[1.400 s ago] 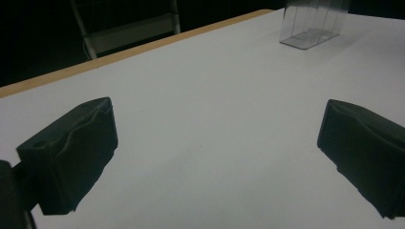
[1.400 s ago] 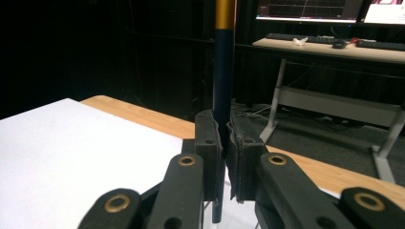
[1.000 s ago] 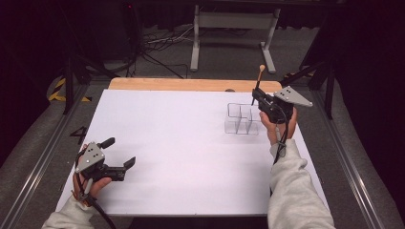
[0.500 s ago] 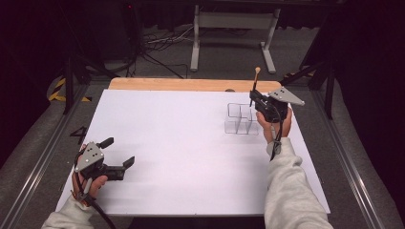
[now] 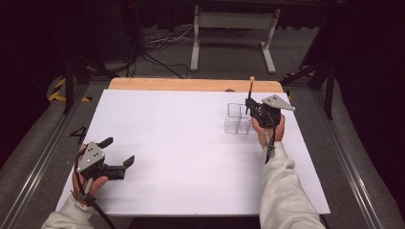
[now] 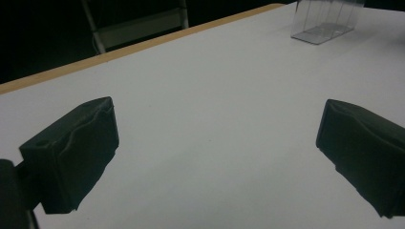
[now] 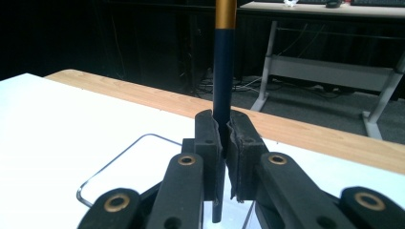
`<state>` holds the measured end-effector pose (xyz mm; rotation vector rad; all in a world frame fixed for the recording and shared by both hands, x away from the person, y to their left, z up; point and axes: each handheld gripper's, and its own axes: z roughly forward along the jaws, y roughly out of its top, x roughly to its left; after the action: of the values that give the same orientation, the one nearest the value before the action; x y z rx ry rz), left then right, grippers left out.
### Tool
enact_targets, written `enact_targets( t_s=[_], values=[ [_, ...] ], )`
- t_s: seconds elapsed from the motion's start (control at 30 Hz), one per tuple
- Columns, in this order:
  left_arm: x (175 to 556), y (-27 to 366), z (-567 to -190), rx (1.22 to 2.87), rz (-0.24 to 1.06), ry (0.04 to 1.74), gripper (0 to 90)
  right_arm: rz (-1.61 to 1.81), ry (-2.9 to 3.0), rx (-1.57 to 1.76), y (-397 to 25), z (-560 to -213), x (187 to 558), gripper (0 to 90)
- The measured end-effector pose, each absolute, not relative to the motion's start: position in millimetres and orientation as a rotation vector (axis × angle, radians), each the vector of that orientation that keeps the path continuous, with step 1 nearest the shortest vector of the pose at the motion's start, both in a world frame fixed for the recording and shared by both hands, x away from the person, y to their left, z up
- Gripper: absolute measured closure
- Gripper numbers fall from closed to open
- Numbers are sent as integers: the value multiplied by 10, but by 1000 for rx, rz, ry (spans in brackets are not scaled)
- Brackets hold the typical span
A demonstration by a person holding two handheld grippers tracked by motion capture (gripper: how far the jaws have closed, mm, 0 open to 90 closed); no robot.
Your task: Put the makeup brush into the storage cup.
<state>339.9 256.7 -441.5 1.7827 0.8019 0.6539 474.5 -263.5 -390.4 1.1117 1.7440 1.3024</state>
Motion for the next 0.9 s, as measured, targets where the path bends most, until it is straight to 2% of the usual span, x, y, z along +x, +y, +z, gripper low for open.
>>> enact_targets(
  t_s=[0.5, 0.9],
  values=[
    [3407, 2532, -4421, 1812, 652, 805, 4, 1313, 1761, 1160, -2668, -4115, 4698, 842],
    [3404, 2513, -4414, 1800, 671, 820, 8, 1302, 1768, 1165, -2643, -4143, 4661, 839]
  ],
)
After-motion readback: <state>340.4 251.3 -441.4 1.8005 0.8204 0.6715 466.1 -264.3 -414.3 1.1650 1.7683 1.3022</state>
